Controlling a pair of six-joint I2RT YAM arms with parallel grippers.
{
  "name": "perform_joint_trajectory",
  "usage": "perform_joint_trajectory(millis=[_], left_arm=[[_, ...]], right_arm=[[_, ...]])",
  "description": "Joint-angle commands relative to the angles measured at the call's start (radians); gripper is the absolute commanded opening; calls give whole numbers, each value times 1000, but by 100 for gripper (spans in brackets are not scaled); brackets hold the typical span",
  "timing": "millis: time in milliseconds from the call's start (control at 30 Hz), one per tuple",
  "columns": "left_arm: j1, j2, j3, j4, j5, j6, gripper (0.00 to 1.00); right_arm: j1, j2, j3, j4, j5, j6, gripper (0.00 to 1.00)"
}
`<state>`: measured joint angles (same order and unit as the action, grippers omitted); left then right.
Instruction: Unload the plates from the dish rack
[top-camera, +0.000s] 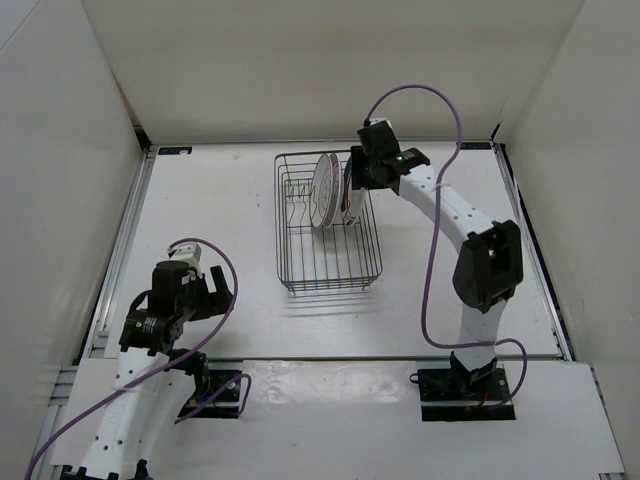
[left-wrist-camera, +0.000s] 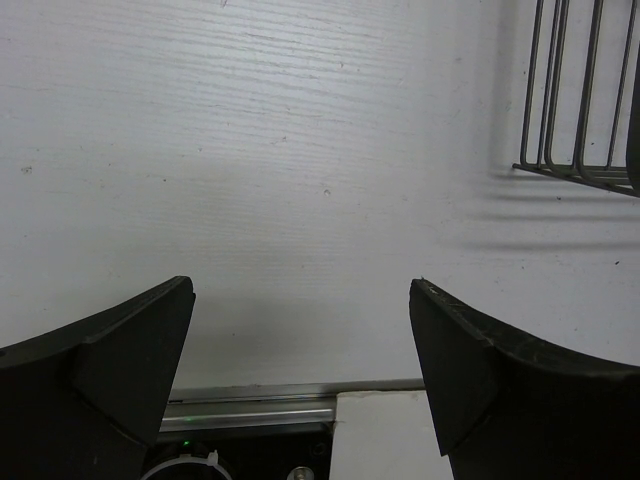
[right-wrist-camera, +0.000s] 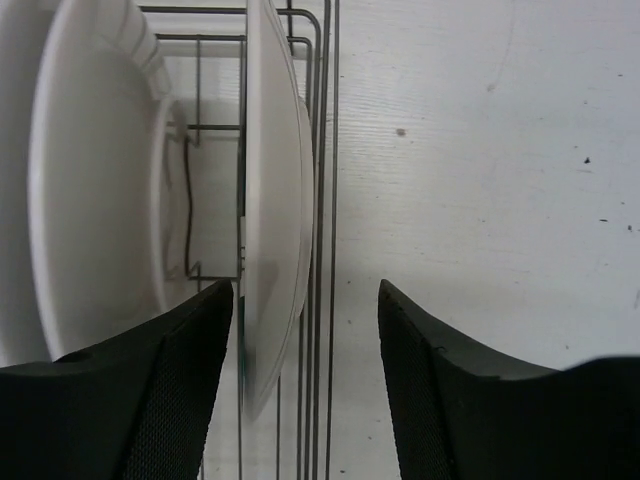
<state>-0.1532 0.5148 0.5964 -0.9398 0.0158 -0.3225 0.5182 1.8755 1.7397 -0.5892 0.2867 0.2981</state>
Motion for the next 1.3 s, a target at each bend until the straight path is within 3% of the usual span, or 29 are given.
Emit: perform_joint_trajectory(millis=[0, 133, 467, 733, 967, 1267], left_arm=[[-3, -9, -3, 21, 15, 3, 100], [-5, 4, 0, 19, 22, 3, 100], [-5, 4, -6, 21, 27, 2, 100], [-5, 7, -6, 24, 32, 2, 100], [-5, 2, -6, 25, 32, 2, 100], [-5, 1, -7, 24, 32, 0, 100]], right_arm=[[32, 28, 87, -27, 184, -34, 63], [66, 56, 95, -8, 270, -30, 50], [111, 229, 333, -119, 407, 22, 18], [124, 189, 304, -121, 472, 65, 1], [152, 117, 349, -74, 563, 23, 0], [204, -16, 319, 67, 753, -193, 0]])
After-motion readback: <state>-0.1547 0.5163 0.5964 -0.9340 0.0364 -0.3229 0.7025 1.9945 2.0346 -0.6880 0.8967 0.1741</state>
